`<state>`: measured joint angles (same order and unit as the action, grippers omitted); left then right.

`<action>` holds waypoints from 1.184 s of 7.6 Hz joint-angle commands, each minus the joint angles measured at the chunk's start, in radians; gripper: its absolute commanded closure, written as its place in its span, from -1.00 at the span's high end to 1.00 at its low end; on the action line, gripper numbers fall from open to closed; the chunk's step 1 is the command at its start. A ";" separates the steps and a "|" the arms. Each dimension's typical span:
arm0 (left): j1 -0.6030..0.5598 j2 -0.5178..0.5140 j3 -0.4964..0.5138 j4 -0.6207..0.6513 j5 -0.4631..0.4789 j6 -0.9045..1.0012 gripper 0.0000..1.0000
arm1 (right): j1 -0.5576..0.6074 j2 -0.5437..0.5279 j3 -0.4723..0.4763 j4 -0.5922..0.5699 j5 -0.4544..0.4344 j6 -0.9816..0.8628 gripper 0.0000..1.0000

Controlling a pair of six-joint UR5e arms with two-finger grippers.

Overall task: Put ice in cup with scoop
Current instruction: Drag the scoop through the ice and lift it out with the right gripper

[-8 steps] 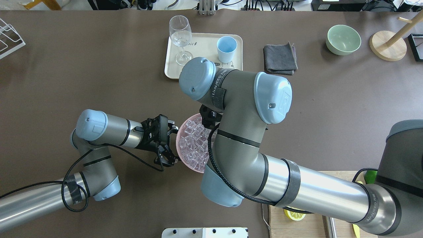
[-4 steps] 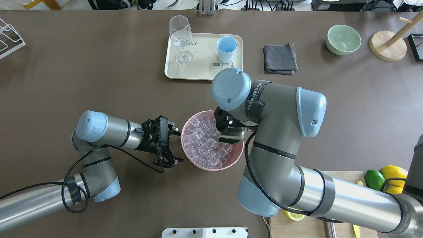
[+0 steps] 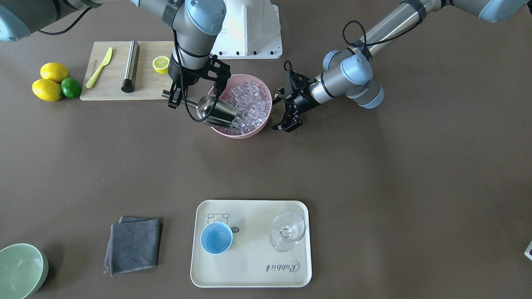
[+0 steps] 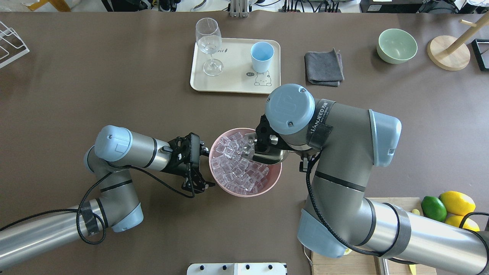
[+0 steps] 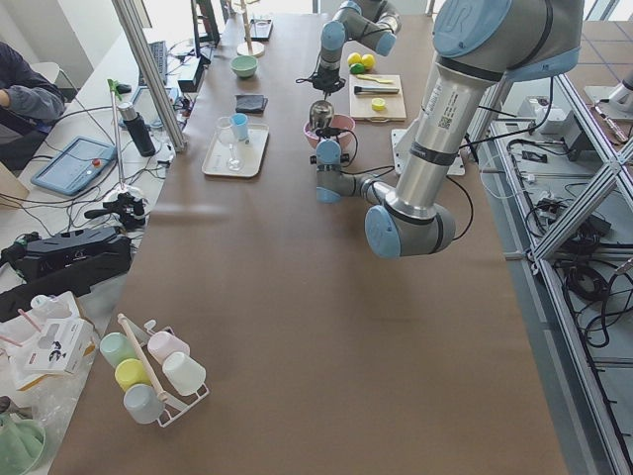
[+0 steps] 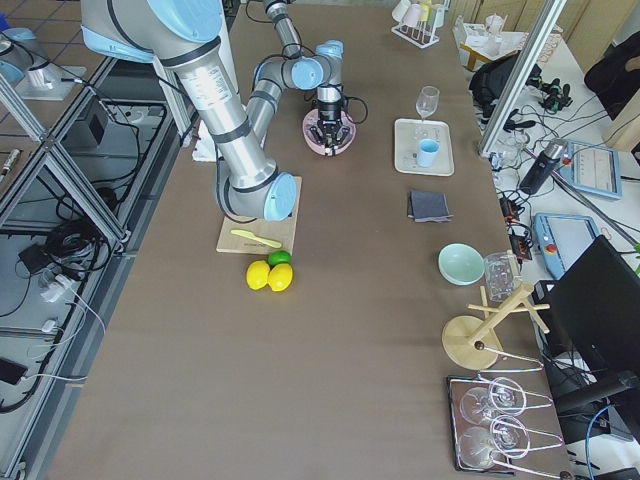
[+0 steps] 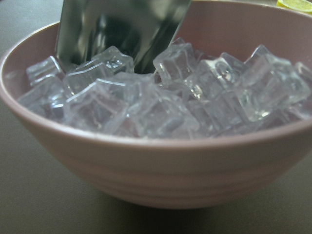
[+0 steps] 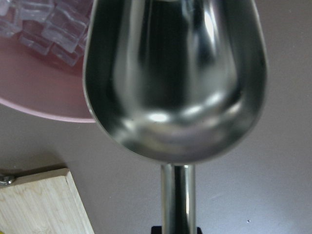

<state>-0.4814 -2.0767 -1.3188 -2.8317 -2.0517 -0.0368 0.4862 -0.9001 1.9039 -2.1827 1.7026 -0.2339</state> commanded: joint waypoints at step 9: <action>-0.062 -0.040 -0.023 0.146 -0.082 0.031 0.96 | -0.012 -0.079 0.032 0.214 0.025 0.172 -1.00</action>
<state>-0.5421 -2.1202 -1.3334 -2.6904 -2.1323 -0.0073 0.4818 -0.9733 1.9356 -2.0019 1.7165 -0.0908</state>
